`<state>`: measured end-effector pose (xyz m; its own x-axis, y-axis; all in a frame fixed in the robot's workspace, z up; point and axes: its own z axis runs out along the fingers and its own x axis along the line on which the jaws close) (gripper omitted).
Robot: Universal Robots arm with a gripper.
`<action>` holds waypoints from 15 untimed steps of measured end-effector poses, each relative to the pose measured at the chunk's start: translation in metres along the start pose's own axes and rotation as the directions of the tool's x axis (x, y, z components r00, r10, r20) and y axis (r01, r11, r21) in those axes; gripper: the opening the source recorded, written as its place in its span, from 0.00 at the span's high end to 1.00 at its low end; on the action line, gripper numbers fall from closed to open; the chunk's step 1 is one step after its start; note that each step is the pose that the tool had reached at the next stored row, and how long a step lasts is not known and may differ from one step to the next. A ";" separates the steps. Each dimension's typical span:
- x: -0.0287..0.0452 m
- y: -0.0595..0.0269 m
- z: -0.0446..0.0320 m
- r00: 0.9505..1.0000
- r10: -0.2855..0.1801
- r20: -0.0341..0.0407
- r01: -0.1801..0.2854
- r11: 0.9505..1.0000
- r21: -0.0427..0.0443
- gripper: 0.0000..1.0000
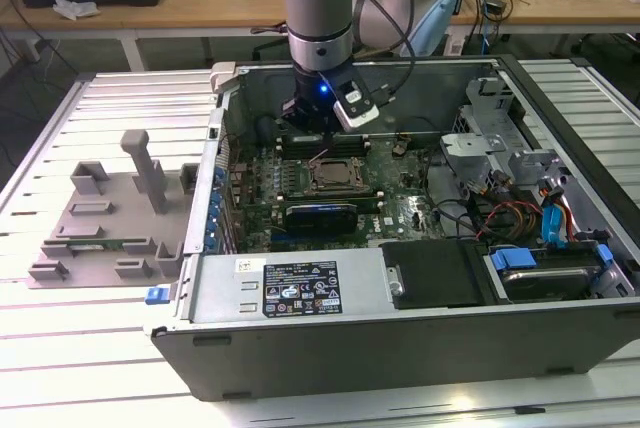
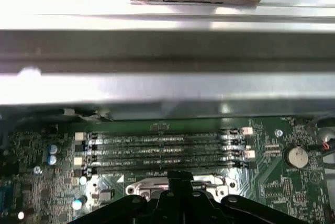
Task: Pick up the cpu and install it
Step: 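Install the first cpu locking lever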
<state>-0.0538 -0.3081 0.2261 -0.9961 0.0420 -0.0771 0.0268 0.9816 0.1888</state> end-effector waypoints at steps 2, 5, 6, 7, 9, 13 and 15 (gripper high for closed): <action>0.0002 0.0037 0.0016 1.000 0.004 0.001 -0.004 1.000 0.000 0.89; 0.0005 0.0031 0.0045 1.000 0.009 0.006 -0.009 1.000 0.001 0.89; 0.0008 0.0026 0.0071 1.000 0.018 0.022 -0.018 1.000 0.001 0.89; 0.0009 0.0024 0.0083 0.999 0.030 0.030 -0.030 1.000 0.003 0.89; 0.0011 0.0018 0.0109 0.997 0.066 0.040 -0.067 0.998 0.006 0.89; 0.0016 0.0006 0.0188 0.983 0.175 0.062 -0.176 0.984 0.014 0.89; 0.0018 0.0027 0.0208 0.978 0.197 0.067 -0.198 0.980 0.015 0.89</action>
<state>-0.0538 -0.3015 0.2062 -0.9635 0.2468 -0.1039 0.2250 0.9565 0.1859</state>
